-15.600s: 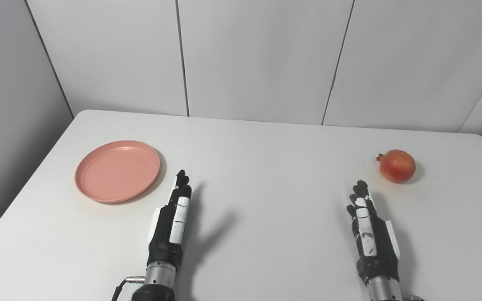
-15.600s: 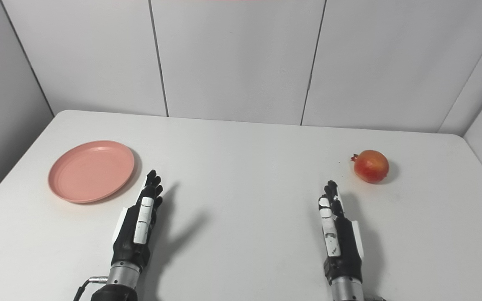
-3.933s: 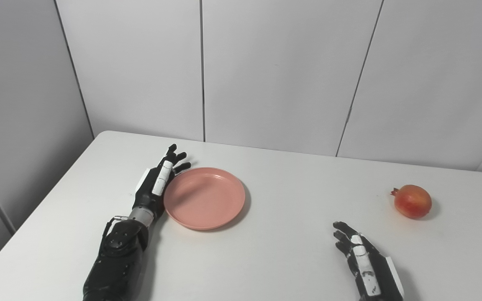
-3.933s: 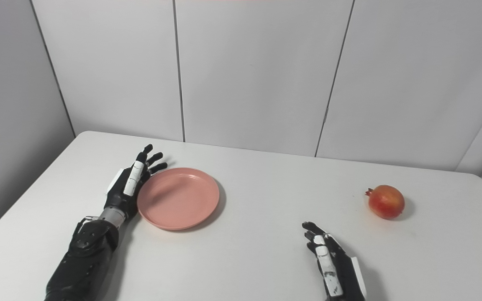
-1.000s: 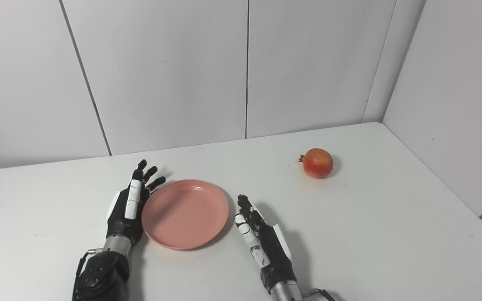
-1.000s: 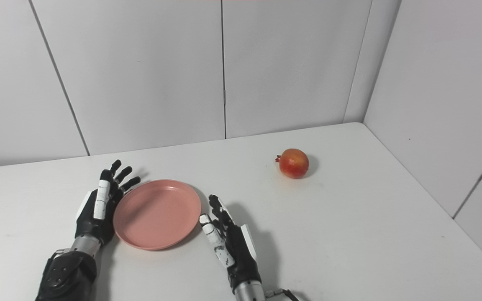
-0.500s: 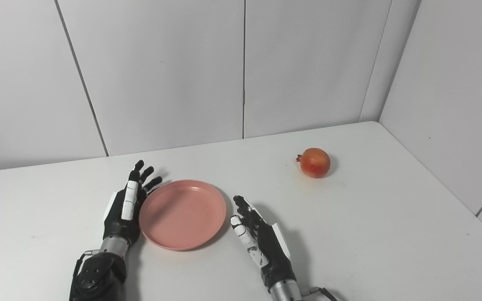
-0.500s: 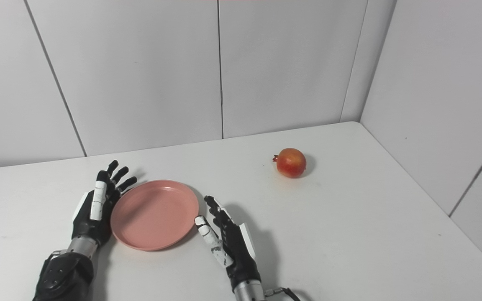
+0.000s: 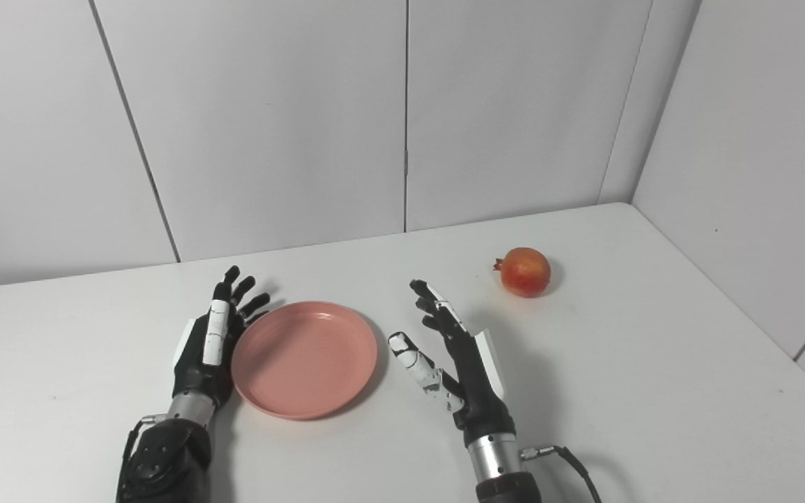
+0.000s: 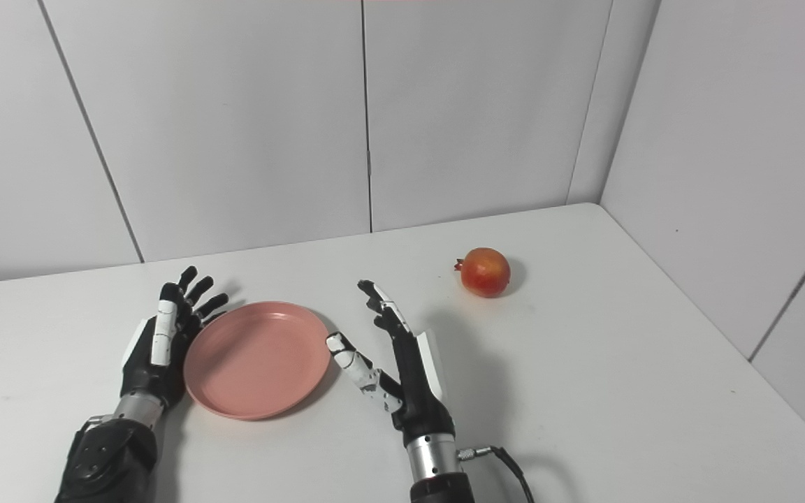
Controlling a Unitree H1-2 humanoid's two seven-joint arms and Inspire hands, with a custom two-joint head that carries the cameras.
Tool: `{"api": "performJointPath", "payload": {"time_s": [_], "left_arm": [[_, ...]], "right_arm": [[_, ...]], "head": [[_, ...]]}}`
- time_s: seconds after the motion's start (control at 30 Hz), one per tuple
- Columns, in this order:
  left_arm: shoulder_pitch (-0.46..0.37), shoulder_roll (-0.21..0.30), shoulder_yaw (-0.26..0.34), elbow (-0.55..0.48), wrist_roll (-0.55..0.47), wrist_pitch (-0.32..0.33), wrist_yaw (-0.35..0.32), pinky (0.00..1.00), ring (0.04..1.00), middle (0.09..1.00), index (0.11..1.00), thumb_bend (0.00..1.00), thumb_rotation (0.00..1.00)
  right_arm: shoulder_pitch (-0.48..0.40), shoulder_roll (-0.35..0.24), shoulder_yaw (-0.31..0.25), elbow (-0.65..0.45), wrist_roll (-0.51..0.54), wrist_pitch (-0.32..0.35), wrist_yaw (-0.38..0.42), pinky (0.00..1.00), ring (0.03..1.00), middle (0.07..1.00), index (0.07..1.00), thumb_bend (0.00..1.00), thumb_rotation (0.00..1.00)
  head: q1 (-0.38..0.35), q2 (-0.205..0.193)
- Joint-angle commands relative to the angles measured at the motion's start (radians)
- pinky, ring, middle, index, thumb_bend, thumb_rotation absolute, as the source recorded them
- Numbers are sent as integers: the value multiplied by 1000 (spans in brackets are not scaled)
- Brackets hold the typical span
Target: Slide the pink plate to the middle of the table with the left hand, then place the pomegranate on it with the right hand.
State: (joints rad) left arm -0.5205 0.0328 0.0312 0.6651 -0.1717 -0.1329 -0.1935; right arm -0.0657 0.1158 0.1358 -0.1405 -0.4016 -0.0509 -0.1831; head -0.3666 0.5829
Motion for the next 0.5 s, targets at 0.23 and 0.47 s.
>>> {"api": "performJointPath", "payload": {"time_s": [0.23,0.47], "left_arm": [[-12,13,13,35,-2,9,-16,829,864,959,1000,821,926],[-12,18,14,37,-1,8,-20,830,862,955,1000,829,917]], "right_arm": [[-122,-37,-53,-69,-37,65,14,802,848,877,842,710,792],[-224,-129,-58,-62,-197,133,20,741,820,866,818,740,812]], "head": [[10,-6],[12,-10]]}}
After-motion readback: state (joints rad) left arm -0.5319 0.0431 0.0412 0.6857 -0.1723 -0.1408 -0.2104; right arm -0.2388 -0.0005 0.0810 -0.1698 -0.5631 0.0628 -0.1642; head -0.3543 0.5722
